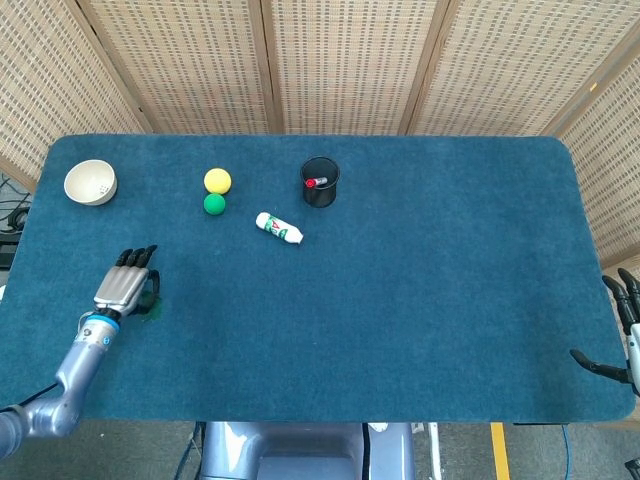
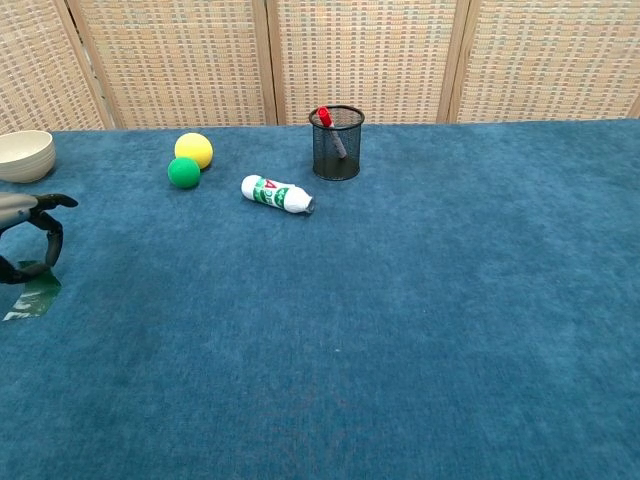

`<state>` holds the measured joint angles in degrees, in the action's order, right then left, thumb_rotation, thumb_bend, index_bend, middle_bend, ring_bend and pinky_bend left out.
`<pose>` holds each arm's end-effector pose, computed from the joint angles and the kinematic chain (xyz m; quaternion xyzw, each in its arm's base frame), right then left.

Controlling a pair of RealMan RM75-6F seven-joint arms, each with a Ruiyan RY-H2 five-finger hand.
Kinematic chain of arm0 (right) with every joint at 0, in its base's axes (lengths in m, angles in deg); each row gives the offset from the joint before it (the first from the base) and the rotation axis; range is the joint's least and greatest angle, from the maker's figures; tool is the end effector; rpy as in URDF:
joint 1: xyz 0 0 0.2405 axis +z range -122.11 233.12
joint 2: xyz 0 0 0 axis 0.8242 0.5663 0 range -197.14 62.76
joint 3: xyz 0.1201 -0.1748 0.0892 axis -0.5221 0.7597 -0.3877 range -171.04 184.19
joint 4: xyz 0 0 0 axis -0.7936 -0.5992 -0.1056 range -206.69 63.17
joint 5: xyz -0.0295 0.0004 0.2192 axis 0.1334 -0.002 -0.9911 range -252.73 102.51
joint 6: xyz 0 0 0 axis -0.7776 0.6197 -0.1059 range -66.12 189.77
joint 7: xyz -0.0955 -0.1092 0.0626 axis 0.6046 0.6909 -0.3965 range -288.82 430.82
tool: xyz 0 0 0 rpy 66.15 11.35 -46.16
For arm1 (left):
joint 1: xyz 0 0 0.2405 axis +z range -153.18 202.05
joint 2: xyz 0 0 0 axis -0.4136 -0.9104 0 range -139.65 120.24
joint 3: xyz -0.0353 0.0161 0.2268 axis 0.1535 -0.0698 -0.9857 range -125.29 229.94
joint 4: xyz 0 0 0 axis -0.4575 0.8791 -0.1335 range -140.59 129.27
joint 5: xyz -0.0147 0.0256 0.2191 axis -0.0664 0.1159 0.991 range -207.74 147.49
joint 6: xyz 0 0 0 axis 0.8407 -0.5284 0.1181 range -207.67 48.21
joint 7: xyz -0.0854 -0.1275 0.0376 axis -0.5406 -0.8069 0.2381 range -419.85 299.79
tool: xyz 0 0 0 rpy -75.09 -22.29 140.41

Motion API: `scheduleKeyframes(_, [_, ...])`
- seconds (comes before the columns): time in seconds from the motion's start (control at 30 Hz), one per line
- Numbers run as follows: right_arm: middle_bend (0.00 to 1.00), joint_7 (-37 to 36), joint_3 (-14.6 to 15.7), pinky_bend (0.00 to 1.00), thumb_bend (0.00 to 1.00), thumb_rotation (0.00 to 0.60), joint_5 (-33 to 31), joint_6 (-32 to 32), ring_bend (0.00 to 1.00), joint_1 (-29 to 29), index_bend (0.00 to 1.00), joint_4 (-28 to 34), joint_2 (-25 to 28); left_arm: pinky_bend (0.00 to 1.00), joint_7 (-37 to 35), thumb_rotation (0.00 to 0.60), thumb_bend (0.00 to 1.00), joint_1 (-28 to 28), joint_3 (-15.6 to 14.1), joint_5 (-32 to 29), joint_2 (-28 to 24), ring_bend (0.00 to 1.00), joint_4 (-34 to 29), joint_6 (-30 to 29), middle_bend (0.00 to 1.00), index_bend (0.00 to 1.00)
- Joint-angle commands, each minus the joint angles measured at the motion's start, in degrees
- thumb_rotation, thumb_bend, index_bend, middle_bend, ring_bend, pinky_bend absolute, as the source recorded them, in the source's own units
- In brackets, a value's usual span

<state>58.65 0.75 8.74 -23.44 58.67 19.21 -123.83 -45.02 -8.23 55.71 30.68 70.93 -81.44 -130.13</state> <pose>-0.3121 -0.1971 0.1927 0.5509 -0.4006 0.4163 0.6022 -0.2776 0.3249 0.0134 -0.7152 -0.4305 -0.2199 0.5047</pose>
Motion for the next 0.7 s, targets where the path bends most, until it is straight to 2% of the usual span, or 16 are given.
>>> scheduleKeyframes(0.03, [0.00, -0.09, 0.02, 0.00, 0.05, 0.600, 0.06, -0.07, 0.00, -0.04, 0.05, 0.02, 0.05, 0.00, -3.86, 0.600, 0.59, 2.93, -3.66, 6.78, -5.73, 0.00, -6.69, -2.65, 0.00, 0.64])
scheduleKeyframes(0.13, [0.00, -0.12, 0.09, 0.00, 0.05, 0.600, 0.33, -0.27, 0.00, -0.10, 0.05, 0.13, 0.11, 0.00, -7.58, 0.600, 0.58, 5.25, -6.73, 13.37, -10.90, 0.00, -11.70, -5.37, 0.00, 0.64])
scheduleKeyframes(0.3, [0.00, -0.18, 0.17, 0.00, 0.05, 0.600, 0.62, -0.62, 0.00, -0.25, 0.05, 0.35, 0.23, 0.00, -12.06, 0.600, 0.58, 7.97, -8.49, 18.85, -15.75, 0.00, -15.18, -10.18, 0.00, 0.64])
scheduleKeyframes(0.4, [0.00, -0.02, 0.20, 0.00, 0.05, 0.600, 0.70, -0.70, 0.00, -0.27, 0.05, 0.44, 0.23, 0.00, -15.91, 0.600, 0.58, 9.19, -8.52, 21.11, -18.70, 0.00, -16.63, -12.87, 0.00, 0.64])
scheduleKeyframes(0.53, [0.00, 0.29, 0.30, 0.00, 0.05, 0.600, 0.90, -0.72, 0.00, -0.26, 0.05, 0.56, 0.17, 0.00, -20.63, 0.600, 0.55, 10.07, -6.10, 20.60, -21.24, 0.00, -16.64, -15.97, 0.00, 0.62])
scheduleKeyframes(0.57, [0.00, 0.40, 0.31, 0.00, 0.05, 0.600, 0.89, -0.72, 0.00, -0.26, 0.05, 0.58, 0.16, 0.00, -21.32, 0.600, 0.50, 10.16, -5.27, 19.95, -21.55, 0.00, -16.36, -16.45, 0.00, 0.55])
scheduleKeyframes(0.63, [0.00, 0.51, 0.30, 0.00, 0.05, 0.600, 0.85, -0.66, 0.00, -0.23, 0.05, 0.57, 0.12, 0.00, -21.72, 0.600, 0.37, 10.29, -4.06, 18.82, -21.60, 0.00, -15.69, -17.14, 0.00, 0.31])
scheduleKeyframes(0.67, [0.00, 0.59, 0.29, 0.00, 0.05, 0.600, 0.78, -0.61, 0.00, -0.20, 0.05, 0.58, 0.09, 0.00, -21.64, 0.600, 0.28, 10.37, -3.22, 17.72, -21.38, 0.00, -15.11, -17.40, 0.00, 0.15])
scheduleKeyframes(0.7, [0.00, 0.62, 0.27, 0.00, 0.05, 0.600, 0.74, -0.59, 0.00, -0.19, 0.05, 0.57, 0.08, 0.00, -21.54, 0.600, 0.23, 10.43, -2.58, 16.82, -21.17, 0.00, -14.75, -17.56, 0.00, 0.08])
